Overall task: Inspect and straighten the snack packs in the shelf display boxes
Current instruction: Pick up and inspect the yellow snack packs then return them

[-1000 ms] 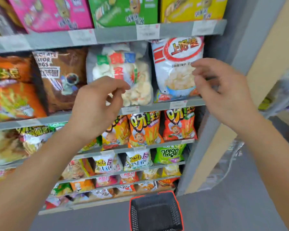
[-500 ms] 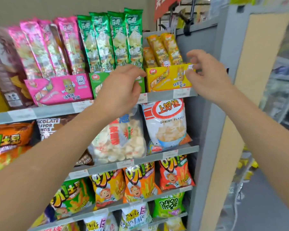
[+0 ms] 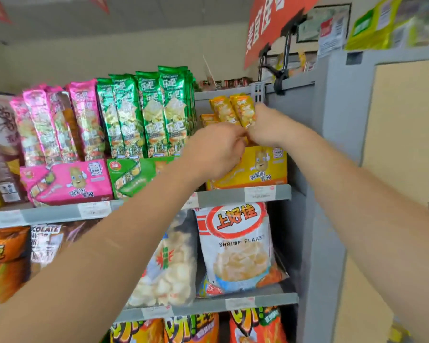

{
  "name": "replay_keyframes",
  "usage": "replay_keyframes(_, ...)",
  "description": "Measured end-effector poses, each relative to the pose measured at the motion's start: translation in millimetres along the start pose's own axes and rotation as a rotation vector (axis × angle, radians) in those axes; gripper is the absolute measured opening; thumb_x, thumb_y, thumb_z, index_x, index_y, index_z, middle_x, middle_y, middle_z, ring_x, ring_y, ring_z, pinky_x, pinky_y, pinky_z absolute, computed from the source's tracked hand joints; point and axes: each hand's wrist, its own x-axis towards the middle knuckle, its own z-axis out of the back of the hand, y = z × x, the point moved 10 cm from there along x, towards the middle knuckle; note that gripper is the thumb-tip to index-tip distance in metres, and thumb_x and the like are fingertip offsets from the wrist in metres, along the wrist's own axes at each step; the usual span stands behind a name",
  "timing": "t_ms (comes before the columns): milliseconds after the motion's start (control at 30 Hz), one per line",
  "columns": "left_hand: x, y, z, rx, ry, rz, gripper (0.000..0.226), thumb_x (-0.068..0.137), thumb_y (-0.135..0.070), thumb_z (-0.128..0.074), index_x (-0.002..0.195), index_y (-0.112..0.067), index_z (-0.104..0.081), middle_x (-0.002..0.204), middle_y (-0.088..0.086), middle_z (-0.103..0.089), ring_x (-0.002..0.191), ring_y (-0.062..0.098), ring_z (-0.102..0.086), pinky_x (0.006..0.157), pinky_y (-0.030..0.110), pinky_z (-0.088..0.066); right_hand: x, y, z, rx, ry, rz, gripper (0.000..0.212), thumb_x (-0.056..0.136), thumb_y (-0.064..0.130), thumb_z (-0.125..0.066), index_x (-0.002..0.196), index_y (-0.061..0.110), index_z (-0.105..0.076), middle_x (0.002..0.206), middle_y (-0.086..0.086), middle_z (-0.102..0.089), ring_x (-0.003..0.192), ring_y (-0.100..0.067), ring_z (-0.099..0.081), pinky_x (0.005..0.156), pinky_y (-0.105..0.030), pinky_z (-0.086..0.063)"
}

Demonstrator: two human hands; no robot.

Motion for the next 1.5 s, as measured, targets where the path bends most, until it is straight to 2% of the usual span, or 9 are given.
replay_keyframes(200,-4.7,5.4,-3.5,-0.007,-0.078,0.070,0.041,0.088,-0.031,-0.032,0.101,-0.020,-0.069,0.091,0.008,-0.069,0.085,0.031,-0.061,0.068,0.039,-0.048,6.2,-8.2,-12.5,0.010,-0.030,-0.001,0.062,0.088,0.044,-0.066,0.130,0.005,-0.042,0.129,-0.017,-0.059,0.115,-0.036,-0.058,0.091,-0.042,-0.050)
replay_keyframes(367,-3.2,10.0,-3.5,-0.021,-0.100,0.134,0.043,0.085,-0.031,-0.031,0.104,-0.012,-0.065,0.092,0.007,-0.061,0.090,0.030,-0.057,0.074,0.042,-0.047,-5.1,-1.1,-2.2,0.100,-0.151,0.092,0.027,0.087,0.040,-0.061,0.099,0.016,-0.057,0.096,-0.010,-0.058,0.101,-0.036,-0.061,0.075,-0.035,-0.046)
replay_keyframes(533,13.5,15.5,-18.5,-0.055,0.123,0.114,0.042,0.097,-0.018,-0.036,0.133,-0.030,-0.055,0.077,-0.004,-0.038,0.093,0.018,-0.039,0.077,0.034,-0.037,-15.9,-6.9,21.4,0.343,-0.454,0.148,0.038,0.096,0.032,-0.052,0.120,0.004,-0.047,0.124,-0.015,-0.051,0.109,-0.034,-0.052,0.070,-0.031,-0.029)
replay_keyframes(767,13.8,9.3,-5.5,-0.014,-0.028,0.038,0.043,0.084,-0.021,-0.036,0.102,-0.019,-0.075,0.117,0.004,-0.060,0.114,0.024,-0.052,0.090,0.041,-0.046,-66.0,14.5,51.0,0.670,-0.702,0.520,0.056,0.099,0.030,-0.054,0.144,0.004,-0.034,0.122,0.006,-0.056,0.104,0.013,-0.051,0.083,0.001,-0.033)
replay_keyframes(867,9.7,8.6,-4.5,-0.051,-0.064,0.035,0.043,0.082,-0.020,-0.036,0.098,-0.017,-0.076,0.114,0.000,-0.066,0.106,0.023,-0.057,0.085,0.040,-0.048,-80.9,13.2,59.9,0.745,-0.773,0.589,0.053,0.098,0.024,-0.057,0.142,0.009,-0.031,0.118,0.013,-0.052,0.104,0.026,-0.045,0.088,0.000,-0.034)
replay_keyframes(1000,-0.4,14.5,14.5,-0.227,-0.223,0.127,0.032,0.087,-0.007,-0.048,0.100,-0.019,-0.074,0.093,-0.003,-0.073,0.086,0.016,-0.064,0.080,0.032,-0.050,-96.0,3.2,66.5,0.846,-0.807,0.601,0.049,0.098,0.027,-0.055,0.137,0.021,-0.025,0.118,0.025,-0.047,0.108,0.023,-0.047,0.089,-0.001,-0.035)
replay_keyframes(1100,-22.0,18.4,35.5,-0.526,-0.416,0.179,0.033,0.085,-0.013,-0.043,0.091,-0.029,-0.072,0.084,-0.017,-0.070,0.077,0.006,-0.064,0.076,0.030,-0.053,-102.3,-2.3,70.0,0.941,-0.810,0.620,0.047,0.098,0.032,-0.054,0.135,0.025,-0.025,0.123,0.012,-0.051,0.113,0.005,-0.053,0.094,-0.011,-0.039)
replay_keyframes(1367,-39.7,0.2,29.9,-0.841,-0.423,0.122,0.024,0.099,-0.020,-0.046,0.102,-0.028,-0.068,0.095,-0.014,-0.071,0.087,0.015,-0.067,0.075,0.042,-0.057,-130.9,-9.8,82.5,1.170,-0.958,0.728,0.057,0.095,0.028,-0.058,0.136,-0.001,-0.032,0.104,-0.003,-0.063,0.088,-0.019,-0.066,0.081,-0.027,-0.051)
replay_keyframes(1500,-37.9,-13.9,45.7,-0.984,-0.515,0.038,0.027,0.101,-0.031,-0.045,0.105,-0.021,-0.070,0.099,-0.007,-0.072,0.097,0.012,-0.067,0.080,0.032,-0.056,-125.9,-9.6,75.4,1.151,-0.837,0.696,0.051,0.095,0.029,-0.059,0.134,-0.001,-0.042,0.098,0.020,-0.063,0.084,0.000,-0.065,0.075,-0.017,-0.050)
